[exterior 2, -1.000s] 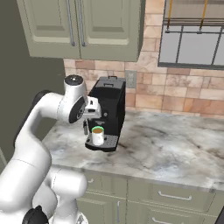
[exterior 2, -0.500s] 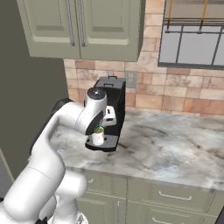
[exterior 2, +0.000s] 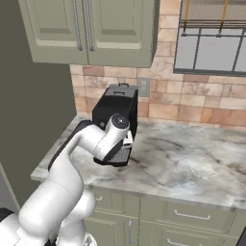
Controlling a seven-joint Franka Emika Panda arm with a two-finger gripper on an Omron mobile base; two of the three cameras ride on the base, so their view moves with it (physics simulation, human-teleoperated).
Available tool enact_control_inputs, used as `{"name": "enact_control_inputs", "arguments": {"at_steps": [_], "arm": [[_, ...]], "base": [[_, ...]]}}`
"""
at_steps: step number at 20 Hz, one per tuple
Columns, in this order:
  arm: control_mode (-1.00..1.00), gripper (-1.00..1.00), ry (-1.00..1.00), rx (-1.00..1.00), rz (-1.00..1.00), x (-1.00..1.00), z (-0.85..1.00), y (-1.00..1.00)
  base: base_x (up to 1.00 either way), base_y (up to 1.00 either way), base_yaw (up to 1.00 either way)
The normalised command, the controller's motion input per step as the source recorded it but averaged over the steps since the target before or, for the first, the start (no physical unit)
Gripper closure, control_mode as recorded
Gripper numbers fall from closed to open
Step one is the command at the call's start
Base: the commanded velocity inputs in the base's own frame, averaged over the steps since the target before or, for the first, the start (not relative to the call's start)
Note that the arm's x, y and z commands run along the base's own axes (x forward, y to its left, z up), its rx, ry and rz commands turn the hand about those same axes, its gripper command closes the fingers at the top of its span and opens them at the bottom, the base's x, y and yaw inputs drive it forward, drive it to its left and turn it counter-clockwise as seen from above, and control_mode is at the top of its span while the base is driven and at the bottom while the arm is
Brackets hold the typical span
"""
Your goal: Pick up the brewed coffee from the coffee machine and place it next to the breakfast plate on the dining counter.
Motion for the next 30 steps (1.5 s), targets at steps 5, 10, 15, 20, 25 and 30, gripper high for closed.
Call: {"name": "enact_control_inputs", "arguments": {"at_steps": [5, 10, 15, 20, 25, 30], "arm": [[-1.00, -1.00, 0.00, 0.11, 0.05, 0.29, -0.38, 0.00], [-1.00, -1.00, -0.04, 0.02, 0.06, 0.07, -0.14, -0.10], [-1.00, -1.00, -0.09, 0.00, 0.08, 0.02, -0.16, -0.10], [-1.00, -1.00, -0.07, 0.00, 0.09, 0.12, -0.25, 0.00], [-1.00, -1.00, -0.05, 0.00, 0.06, 0.20, -0.11, 0.00], [-1.00, -1.00, -0.12, 0.04, 0.05, 0.09, 0.00, 0.00]], "base": [[0.00, 0.00, 0.00], [0.00, 0.00, 0.00], [0.00, 0.00, 0.00], [0.00, 0.00, 0.00], [0.00, 0.00, 0.00], [0.00, 0.00, 0.00]]}}
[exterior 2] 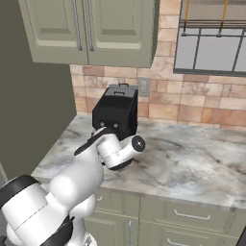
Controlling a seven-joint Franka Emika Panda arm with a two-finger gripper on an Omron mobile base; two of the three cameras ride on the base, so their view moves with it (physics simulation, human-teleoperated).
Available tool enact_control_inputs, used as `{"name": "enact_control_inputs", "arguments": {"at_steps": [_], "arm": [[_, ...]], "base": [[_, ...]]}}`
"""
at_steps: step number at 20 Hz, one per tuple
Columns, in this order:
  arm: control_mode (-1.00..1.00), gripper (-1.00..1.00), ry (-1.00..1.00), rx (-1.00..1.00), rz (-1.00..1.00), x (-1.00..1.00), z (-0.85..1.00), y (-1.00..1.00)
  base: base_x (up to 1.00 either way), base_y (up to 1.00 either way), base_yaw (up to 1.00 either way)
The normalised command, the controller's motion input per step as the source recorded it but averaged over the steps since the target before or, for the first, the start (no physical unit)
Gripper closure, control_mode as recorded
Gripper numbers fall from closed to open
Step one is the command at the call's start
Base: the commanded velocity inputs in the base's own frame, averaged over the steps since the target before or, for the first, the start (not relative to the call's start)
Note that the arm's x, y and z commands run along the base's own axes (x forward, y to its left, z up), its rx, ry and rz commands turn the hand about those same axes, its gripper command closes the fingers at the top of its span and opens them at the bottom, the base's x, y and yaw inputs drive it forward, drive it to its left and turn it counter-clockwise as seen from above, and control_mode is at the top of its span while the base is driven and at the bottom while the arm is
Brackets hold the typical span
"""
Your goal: Pick up the brewed coffee from the coffee machine and place it next to the breakfast plate on the dining counter.
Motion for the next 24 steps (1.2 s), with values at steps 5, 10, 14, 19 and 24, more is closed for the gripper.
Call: {"name": "enact_control_inputs", "arguments": {"at_steps": [5, 10, 14, 19, 24], "arm": [[-1.00, -1.00, -0.14, 0.07, 0.05, 0.02, 0.00, 0.02], [-1.00, -1.00, -0.11, 0.05, 0.02, 0.10, 0.00, 0.11], [-1.00, -1.00, -0.06, 0.06, 0.00, 0.20, -0.02, 0.10], [-1.00, -1.00, -0.01, 0.03, 0.00, 0.30, -0.18, 0.01], [-1.00, -1.00, 0.00, 0.04, 0.00, 0.37, -0.21, 0.00]], "base": [[0.00, 0.00, 0.00], [0.00, 0.00, 0.00], [0.00, 0.00, 0.00], [0.00, 0.00, 0.00], [0.00, 0.00, 0.00]]}}
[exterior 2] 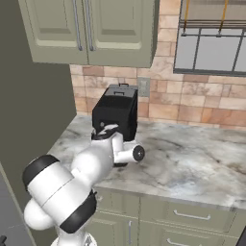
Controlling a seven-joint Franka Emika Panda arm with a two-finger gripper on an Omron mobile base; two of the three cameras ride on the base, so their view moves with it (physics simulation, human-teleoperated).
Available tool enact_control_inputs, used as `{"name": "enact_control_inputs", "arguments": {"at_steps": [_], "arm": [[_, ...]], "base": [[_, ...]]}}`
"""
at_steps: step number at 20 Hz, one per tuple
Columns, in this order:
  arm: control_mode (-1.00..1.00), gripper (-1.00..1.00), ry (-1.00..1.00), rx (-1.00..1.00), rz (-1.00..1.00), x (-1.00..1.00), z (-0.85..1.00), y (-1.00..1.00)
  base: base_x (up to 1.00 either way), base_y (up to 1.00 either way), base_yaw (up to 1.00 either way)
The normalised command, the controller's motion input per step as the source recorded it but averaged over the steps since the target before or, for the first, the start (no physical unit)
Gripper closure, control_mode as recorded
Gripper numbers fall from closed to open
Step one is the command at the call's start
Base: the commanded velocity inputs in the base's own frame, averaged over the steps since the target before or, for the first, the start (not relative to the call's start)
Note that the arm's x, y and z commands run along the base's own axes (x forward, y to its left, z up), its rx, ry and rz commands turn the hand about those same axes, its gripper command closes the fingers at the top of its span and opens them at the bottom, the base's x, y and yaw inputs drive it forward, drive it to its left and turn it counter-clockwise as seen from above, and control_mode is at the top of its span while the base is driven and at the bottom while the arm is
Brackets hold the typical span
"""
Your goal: Pick up the brewed coffee from the coffee machine and place it next to the breakfast plate on the dining counter.
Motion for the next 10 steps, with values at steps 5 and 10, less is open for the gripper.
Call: {"name": "enact_control_inputs", "arguments": {"at_steps": [5, 10], "arm": [[-1.00, 1.00, 0.00, 0.02, 0.00, 0.22, -0.15, 0.00], [-1.00, 1.00, -0.03, 0.00, 0.00, -0.25, 0.00, 0.00]], "base": [[0.00, 0.00, 0.00], [0.00, 0.00, 0.00]]}}
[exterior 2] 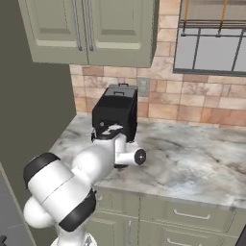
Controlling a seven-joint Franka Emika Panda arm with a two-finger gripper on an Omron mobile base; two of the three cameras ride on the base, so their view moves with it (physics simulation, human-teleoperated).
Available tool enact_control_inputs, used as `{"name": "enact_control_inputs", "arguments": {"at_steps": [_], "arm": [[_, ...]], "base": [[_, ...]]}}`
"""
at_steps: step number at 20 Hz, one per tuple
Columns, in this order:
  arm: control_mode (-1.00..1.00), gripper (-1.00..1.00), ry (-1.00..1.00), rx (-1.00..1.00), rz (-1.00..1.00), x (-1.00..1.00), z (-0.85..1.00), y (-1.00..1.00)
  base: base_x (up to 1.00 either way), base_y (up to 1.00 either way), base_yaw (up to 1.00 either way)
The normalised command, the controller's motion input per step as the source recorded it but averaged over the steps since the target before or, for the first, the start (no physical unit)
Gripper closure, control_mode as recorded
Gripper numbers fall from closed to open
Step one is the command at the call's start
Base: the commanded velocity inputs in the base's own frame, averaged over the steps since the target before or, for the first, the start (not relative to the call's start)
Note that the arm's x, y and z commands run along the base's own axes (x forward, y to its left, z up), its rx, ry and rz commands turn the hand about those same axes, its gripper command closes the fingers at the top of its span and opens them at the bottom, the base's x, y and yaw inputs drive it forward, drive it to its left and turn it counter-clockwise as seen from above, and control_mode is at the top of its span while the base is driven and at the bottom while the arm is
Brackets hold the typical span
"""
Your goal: Pick up the brewed coffee from the coffee machine and place it next to the breakfast plate on the dining counter.
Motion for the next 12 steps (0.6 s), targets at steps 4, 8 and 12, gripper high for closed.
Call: {"name": "enact_control_inputs", "arguments": {"at_steps": [4, 8, 12], "arm": [[-1.00, 1.00, -0.13, 0.00, 0.00, -0.69, 0.07, 0.00], [-1.00, 1.00, -0.05, -0.05, 0.01, -0.84, 0.29, -0.02], [-1.00, 1.00, -0.02, -0.05, 0.02, -0.75, 0.55, -0.14]], "base": [[0.00, 0.00, 0.00], [0.00, 0.00, 0.00], [0.00, 0.00, 0.00]]}}
